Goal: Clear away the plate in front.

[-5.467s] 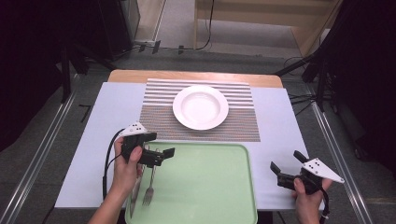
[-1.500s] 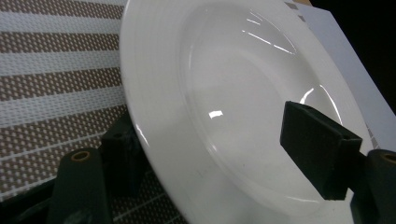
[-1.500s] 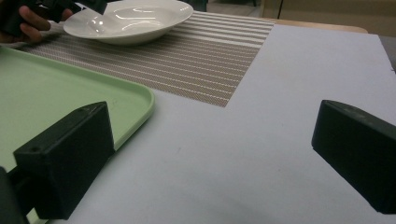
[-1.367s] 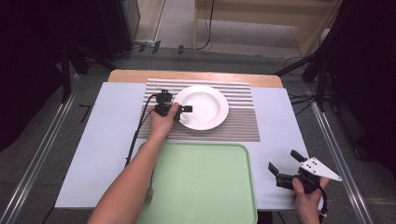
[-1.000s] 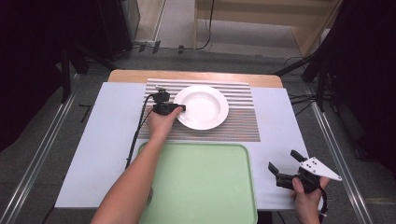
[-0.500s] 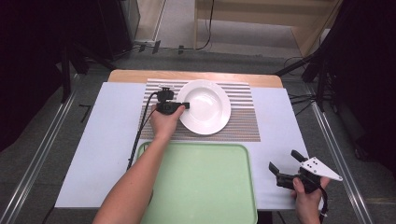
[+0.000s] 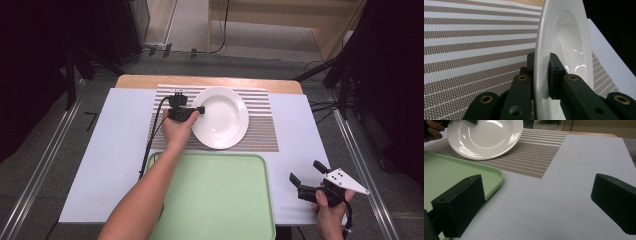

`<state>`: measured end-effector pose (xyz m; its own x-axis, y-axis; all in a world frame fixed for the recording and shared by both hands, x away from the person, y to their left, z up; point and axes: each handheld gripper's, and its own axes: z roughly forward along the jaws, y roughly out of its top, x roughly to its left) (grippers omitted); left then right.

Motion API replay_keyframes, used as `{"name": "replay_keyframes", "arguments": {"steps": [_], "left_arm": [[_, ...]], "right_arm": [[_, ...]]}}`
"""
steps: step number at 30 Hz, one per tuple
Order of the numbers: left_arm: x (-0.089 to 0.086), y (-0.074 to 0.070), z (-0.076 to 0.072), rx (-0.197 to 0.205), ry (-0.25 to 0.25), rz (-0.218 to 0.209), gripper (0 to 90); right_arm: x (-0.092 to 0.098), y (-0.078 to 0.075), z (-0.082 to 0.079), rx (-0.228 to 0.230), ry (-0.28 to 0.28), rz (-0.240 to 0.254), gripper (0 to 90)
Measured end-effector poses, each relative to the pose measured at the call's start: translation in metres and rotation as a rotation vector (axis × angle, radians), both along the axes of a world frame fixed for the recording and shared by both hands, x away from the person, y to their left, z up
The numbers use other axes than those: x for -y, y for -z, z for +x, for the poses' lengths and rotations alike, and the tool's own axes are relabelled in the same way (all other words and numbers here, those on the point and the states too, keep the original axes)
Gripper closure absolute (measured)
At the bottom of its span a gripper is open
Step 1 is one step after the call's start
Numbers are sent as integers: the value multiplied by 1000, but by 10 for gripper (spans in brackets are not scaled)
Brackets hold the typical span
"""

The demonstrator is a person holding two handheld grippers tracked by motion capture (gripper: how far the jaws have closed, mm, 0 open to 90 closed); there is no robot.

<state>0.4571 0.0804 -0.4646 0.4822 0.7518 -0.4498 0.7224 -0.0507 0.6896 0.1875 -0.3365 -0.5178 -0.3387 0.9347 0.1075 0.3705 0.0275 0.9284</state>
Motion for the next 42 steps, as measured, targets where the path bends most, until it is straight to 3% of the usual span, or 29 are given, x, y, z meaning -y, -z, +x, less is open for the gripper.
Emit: {"name": "replay_keyframes", "arguments": {"steps": [10,19,28,38,42], "left_arm": [[-7,-18,-9,39,17,-62,818],[-16,-34,-19,68,39,-86,817],[-24,-43,-29,62,57,-129,816],[-30,-49,-42,62,85,-132,815],[-32,-48,-46,45,99,-147,811]], "right_arm": [[-1,0,-1,-4,1,1,0],[-3,-1,-1,-3,-5,-8,0],[-3,-3,-3,15,-6,-8,0],[-3,-5,-4,24,-4,-10,0],[-3,-5,-4,25,-6,-14,0]]}}
